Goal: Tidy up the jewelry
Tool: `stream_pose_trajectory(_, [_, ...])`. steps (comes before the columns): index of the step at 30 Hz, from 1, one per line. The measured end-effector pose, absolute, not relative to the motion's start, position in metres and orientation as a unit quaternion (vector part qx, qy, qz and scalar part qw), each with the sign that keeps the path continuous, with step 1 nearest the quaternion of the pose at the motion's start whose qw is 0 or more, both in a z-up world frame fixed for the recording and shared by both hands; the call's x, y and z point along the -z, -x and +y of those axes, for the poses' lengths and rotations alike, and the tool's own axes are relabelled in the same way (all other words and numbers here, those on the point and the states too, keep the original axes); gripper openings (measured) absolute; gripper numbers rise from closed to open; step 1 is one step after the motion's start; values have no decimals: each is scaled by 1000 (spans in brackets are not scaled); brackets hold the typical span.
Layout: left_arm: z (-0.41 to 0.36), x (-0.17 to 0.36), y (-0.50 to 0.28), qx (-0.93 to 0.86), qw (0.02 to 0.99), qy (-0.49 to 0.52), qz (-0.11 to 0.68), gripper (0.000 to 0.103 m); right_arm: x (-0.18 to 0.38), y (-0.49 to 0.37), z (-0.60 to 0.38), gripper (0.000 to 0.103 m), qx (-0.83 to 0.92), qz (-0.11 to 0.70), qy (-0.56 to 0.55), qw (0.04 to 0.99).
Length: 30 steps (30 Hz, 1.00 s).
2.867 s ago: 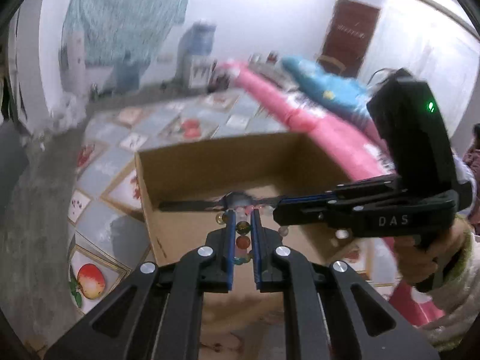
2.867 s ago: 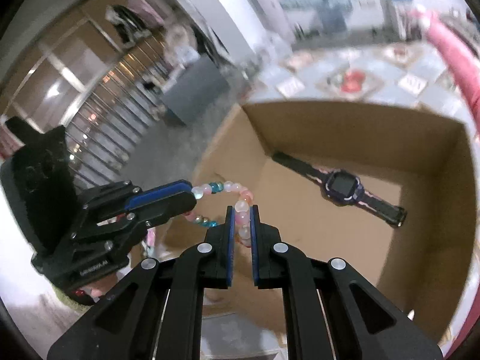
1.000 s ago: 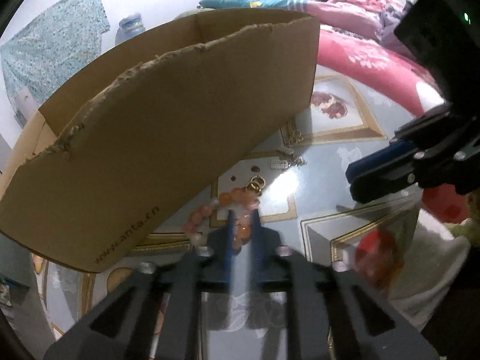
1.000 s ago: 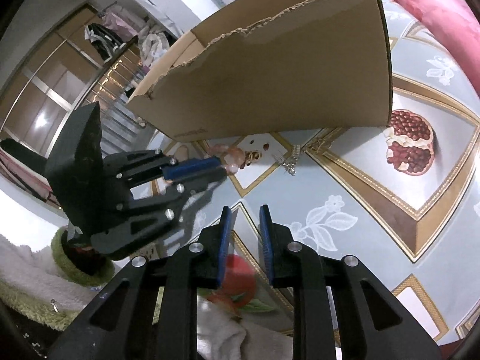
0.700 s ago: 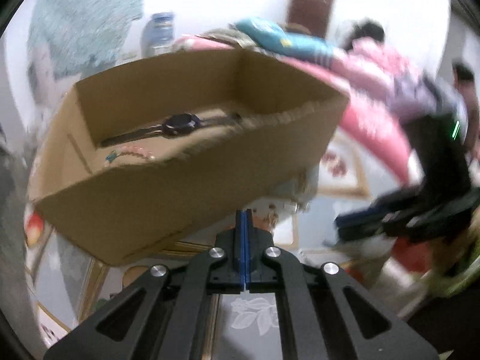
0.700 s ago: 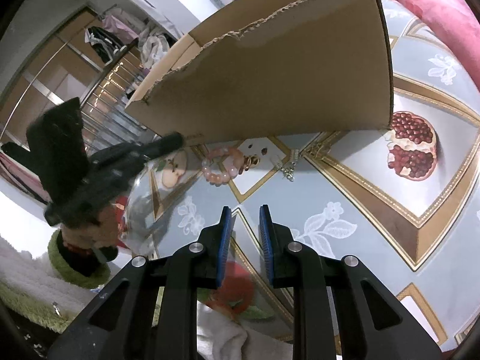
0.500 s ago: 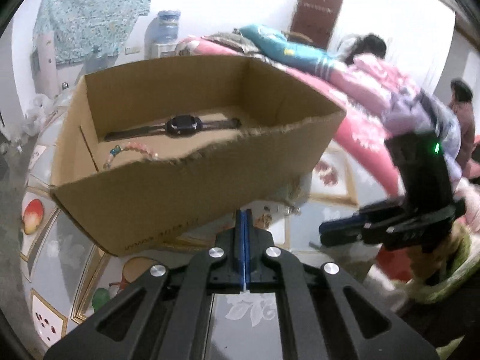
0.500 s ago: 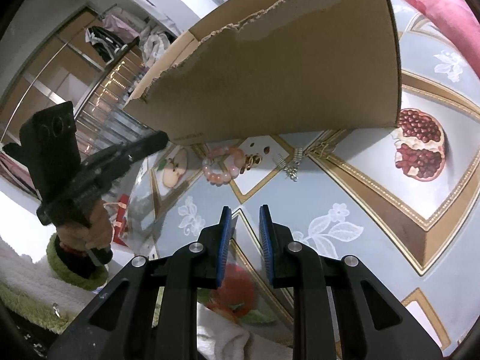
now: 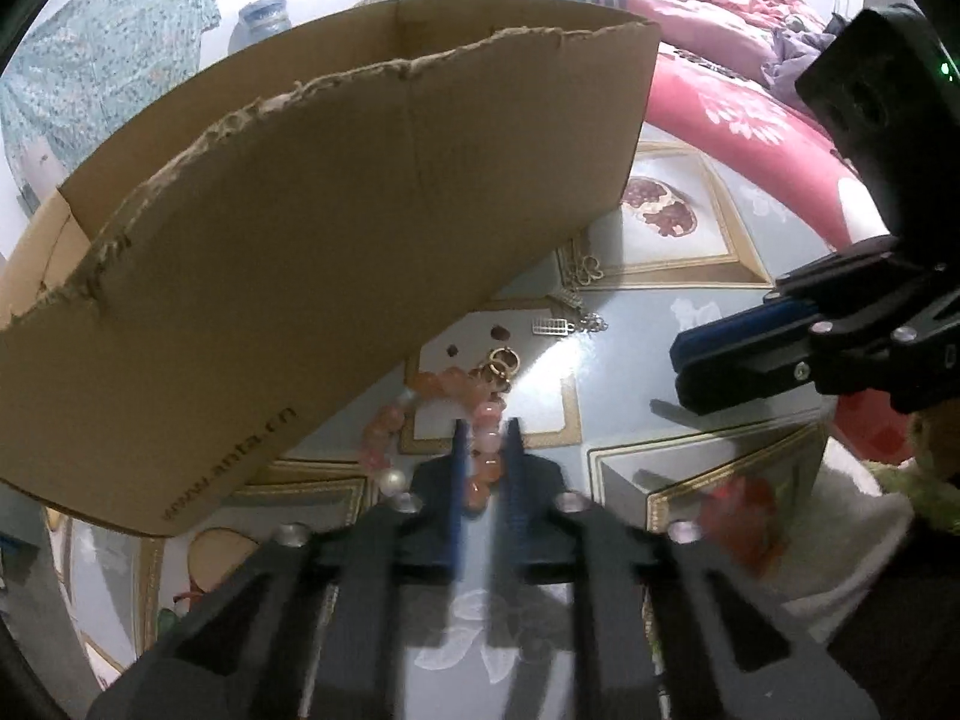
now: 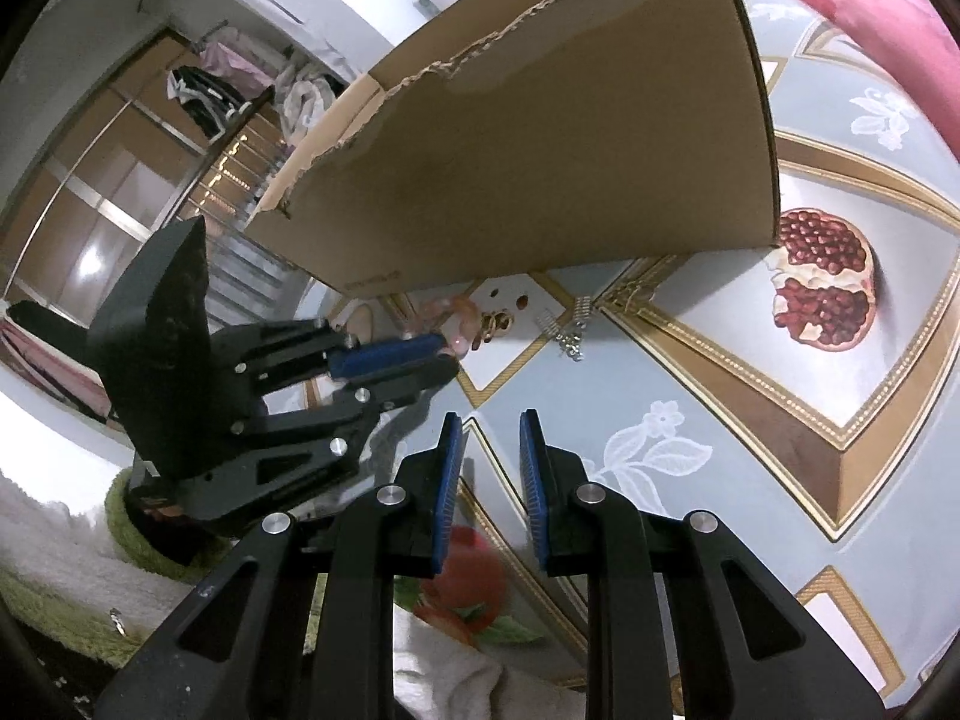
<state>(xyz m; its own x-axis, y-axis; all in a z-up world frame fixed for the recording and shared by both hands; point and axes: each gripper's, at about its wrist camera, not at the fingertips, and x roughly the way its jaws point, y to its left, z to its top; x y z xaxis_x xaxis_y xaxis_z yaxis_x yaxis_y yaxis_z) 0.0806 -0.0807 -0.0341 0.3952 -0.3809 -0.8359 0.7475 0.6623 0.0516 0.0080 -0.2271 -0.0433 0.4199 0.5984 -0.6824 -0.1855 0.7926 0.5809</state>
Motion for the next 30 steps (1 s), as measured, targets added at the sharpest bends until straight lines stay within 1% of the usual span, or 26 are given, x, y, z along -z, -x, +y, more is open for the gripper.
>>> stream_pose_trajectory(5, [-75, 20, -77, 355, 815, -205, 410, 9, 44, -9, -231, 21, -246, 479, -220, 814])
stream_pose_trajectory(8, [-63, 3, -79, 354, 826, -168, 406, 9, 41, -9, -233, 21, -250, 475, -219, 815])
stream_pose_trajectory(10, [-52, -8, -81, 356, 831, -128, 407, 9, 41, -8, -236, 21, -252, 473, -220, 815])
stream_pose_trajectory(12, [-31, -18, -86, 361, 833, -66, 413, 9, 41, -8, -238, 21, -253, 472, -223, 814])
stream_pose_trajectory(13, [-18, -19, -89, 367, 828, -15, 423, 9, 42, -8, -238, 21, -254, 473, -224, 814])
stream_pose_trajectory(17, [23, -1, -102, 338, 813, 106, 462, 9, 46, -8, -241, 21, -254, 475, -229, 811])
stream_pose_trajectory(19, [42, 16, -107, 307, 808, 136, 484, 10, 48, -9, -242, 21, -253, 478, -230, 809])
stream_pose_trajectory(21, [50, 22, -108, 277, 810, 144, 496, 10, 47, -10, -241, 21, -253, 479, -227, 809])
stream_pose_trajectory(22, [53, 23, -108, 265, 810, 146, 503, 18, 45, -10, -240, 21, -251, 479, -222, 811])
stream_pose_trajectory(23, [55, 22, -108, 261, 811, 145, 503, 24, 44, -10, -240, 21, -250, 478, -218, 813])
stream_pose_trajectory(24, [54, 19, -106, 258, 817, 142, 495, 34, 43, -10, -239, 21, -247, 476, -213, 816])
stream_pose_trajectory(25, [52, 13, -103, 258, 829, 131, 479, 38, 41, -10, -239, 21, -246, 475, -210, 818])
stream_pose_trajectory(30, [5, -1, -89, 303, 851, 33, 428, 40, 41, -9, -233, 21, -230, 475, -185, 829])
